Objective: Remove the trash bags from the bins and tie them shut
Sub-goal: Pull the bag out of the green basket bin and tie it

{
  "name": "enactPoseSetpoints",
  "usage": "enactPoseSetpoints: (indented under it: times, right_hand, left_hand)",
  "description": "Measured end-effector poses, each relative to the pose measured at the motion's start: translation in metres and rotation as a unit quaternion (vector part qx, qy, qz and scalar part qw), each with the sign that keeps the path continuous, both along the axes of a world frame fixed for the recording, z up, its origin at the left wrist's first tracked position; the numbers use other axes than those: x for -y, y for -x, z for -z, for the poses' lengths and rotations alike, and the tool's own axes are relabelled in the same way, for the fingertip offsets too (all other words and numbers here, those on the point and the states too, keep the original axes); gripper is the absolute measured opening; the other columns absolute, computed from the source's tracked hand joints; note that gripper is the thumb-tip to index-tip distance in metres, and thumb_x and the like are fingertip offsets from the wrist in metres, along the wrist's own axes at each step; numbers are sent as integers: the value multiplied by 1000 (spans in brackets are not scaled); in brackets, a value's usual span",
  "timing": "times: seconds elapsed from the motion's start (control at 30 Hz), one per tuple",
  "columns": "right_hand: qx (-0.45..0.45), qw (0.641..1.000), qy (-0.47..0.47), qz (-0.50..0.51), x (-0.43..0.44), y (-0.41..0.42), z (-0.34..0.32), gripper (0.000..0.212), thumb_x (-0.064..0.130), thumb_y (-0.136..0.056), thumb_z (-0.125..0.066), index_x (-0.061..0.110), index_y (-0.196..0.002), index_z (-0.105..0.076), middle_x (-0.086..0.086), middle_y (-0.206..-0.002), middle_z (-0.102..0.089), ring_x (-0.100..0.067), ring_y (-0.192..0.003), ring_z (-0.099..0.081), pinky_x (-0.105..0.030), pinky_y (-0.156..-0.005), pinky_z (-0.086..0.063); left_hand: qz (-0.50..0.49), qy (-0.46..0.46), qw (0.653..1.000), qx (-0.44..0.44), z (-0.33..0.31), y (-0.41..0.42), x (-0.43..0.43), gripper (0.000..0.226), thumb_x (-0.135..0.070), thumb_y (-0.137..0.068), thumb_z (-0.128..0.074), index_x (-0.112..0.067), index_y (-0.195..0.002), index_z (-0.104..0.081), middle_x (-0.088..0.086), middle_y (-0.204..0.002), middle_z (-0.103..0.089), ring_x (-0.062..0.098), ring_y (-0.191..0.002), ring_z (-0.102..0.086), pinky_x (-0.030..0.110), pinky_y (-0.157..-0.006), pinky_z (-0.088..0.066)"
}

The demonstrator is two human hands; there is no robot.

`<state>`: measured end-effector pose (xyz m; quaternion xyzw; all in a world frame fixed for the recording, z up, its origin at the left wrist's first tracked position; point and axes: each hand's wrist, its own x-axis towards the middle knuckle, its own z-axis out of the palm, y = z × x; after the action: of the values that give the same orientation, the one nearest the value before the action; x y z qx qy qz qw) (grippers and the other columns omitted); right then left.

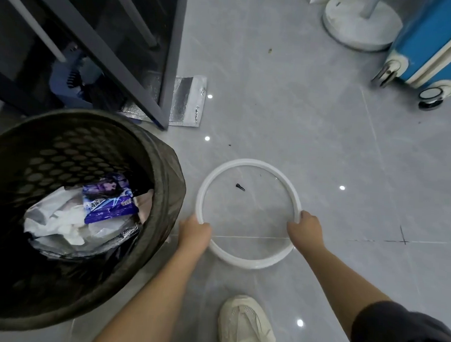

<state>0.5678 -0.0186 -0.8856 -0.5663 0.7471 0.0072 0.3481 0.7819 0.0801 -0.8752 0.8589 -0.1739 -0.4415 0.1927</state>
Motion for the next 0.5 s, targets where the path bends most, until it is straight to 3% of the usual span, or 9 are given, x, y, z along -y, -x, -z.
enactPoseSetpoints:
  times: [0.17,0.27,0.33,0.4,0.5]
  right_hand:
    - [21,1000,-11,-9,2,4,-3,9,9,-84,-49,2,-90,-48,-17,-95,-52,-28,-77,-47,-30,-66,-34]
    - [28,1000,-7,-4,-1,2,-8,13,12,-81,-49,2,-90,-49,-17,-97,-55,-32,-85,-52,-35,-71,-42]
    - [42,999,4,-18,-4,-5,-16,34,18,-77,-49,-2,-104,-54,-19,-109,-58,-38,-101,-56,-43,-85,-49]
    - [74,997,-7,-34,-13,-22,-31,53,20,-83,-51,1,-133,-46,-16,-137,-48,-34,-125,-47,-40,-104,-39]
    - [169,982,-43,-76,-30,-58,-57,56,15,-90,-50,9,-144,-35,-6,-147,-41,-23,-132,-42,-33,-108,-32]
  left_hand:
    - [-41,44,996,-64,-5,9,-2,25,4,-84,-44,7,-104,-59,24,-109,-62,35,-99,-58,32,-74,-41]
    - [-68,72,989,-106,-6,14,-13,28,4,-83,-44,-1,-104,-61,16,-104,-65,27,-92,-59,29,-74,-40]
    - [-93,94,983,-126,-10,17,-24,28,3,-81,-47,-9,-100,-64,7,-98,-68,28,-100,-62,33,-82,-48]
    - [-128,125,971,-156,-22,21,-37,26,2,-84,-49,-15,-96,-65,2,-94,-69,25,-97,-64,36,-84,-50]
    - [-250,174,923,-234,-47,27,-57,28,2,-91,-48,-17,-105,-64,-2,-95,-66,12,-85,-61,30,-77,-48]
